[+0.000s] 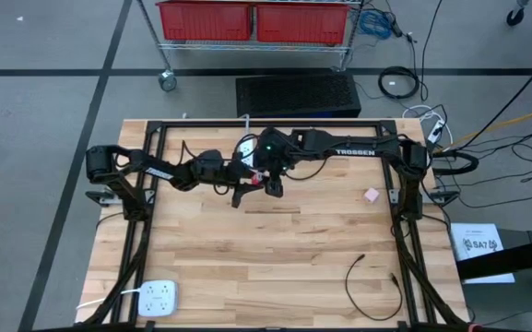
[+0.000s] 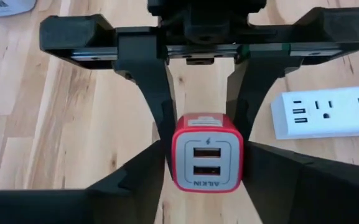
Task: Insert USB
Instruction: Insert the pink charger adapter into the top white outlet extension
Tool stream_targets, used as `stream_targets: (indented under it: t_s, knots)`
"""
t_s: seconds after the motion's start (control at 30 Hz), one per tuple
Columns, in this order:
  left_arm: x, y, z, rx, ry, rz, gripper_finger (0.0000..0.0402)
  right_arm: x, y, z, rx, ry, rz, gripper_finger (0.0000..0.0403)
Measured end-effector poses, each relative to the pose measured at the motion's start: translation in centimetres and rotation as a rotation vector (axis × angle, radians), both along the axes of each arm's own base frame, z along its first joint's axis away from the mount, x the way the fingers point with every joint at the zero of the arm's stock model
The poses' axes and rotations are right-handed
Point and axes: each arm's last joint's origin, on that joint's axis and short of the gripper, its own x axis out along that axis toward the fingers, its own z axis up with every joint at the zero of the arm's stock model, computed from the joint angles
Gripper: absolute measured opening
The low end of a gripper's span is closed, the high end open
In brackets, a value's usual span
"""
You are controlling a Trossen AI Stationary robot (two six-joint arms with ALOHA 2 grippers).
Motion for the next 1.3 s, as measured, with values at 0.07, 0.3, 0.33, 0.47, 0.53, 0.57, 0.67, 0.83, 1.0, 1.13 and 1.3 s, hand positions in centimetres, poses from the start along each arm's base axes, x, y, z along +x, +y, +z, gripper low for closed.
stream_targets:
  t_s: [0.07, 0.3, 0.33, 0.47, 0.53, 0.57, 0.67, 0.83, 1.0, 1.13, 1.3]
  knots:
    - [0.0, 0.0, 0.0, -0.002, -0.001, -0.005, 0.0149, 0.0, 0.0, 0.0, 0.000, 0.001, -0.006, 0.0151]
    - [0.0, 0.1, -0.1, 0.002, 0.003, 0.008, 0.0149, 0.1, -0.1, 0.0, -0.062, -0.009, 0.001, 0.0119]
    - [0.0, 0.1, -0.1, 0.003, 0.003, 0.010, 0.0149, 0.1, -0.1, 0.0, -0.067, -0.011, 0.005, 0.0119]
    - [0.0, 0.1, -0.1, 0.004, 0.004, 0.013, 0.0149, 0.1, -0.2, 0.0, -0.084, -0.015, 0.012, 0.0119]
    - [0.0, 0.1, -0.1, 0.006, 0.007, 0.013, 0.0149, 0.1, -0.2, 0.1, -0.102, -0.015, 0.010, 0.0119]
    - [0.0, 0.1, -0.1, 0.006, 0.010, 0.013, 0.0149, 0.1, -0.2, 0.1, -0.104, -0.016, 0.010, 0.0119]
    - [0.0, 0.1, -0.2, 0.003, 0.016, 0.014, 0.0149, 0.1, -0.5, 0.0, -0.110, -0.017, 0.012, 0.0119]
    - [0.0, 0.1, -0.2, 0.004, 0.024, 0.030, 0.0149, 0.0, -1.0, 0.0, -0.118, -0.021, 0.017, 0.0119]
    - [0.0, 0.2, -0.2, 0.019, 0.027, 0.072, 0.0157, 0.0, -1.5, 0.1, -0.133, -0.027, 0.021, 0.0119]
    - [-0.1, 0.3, -0.1, 0.021, 0.029, 0.081, 0.0149, 0.0, -1.6, 0.1, -0.138, -0.028, 0.019, 0.0119]
    - [-0.4, 0.2, 0.4, 0.031, 0.041, 0.080, 0.0150, -0.1, -1.6, 0.6, -0.147, -0.047, 0.019, 0.0119]
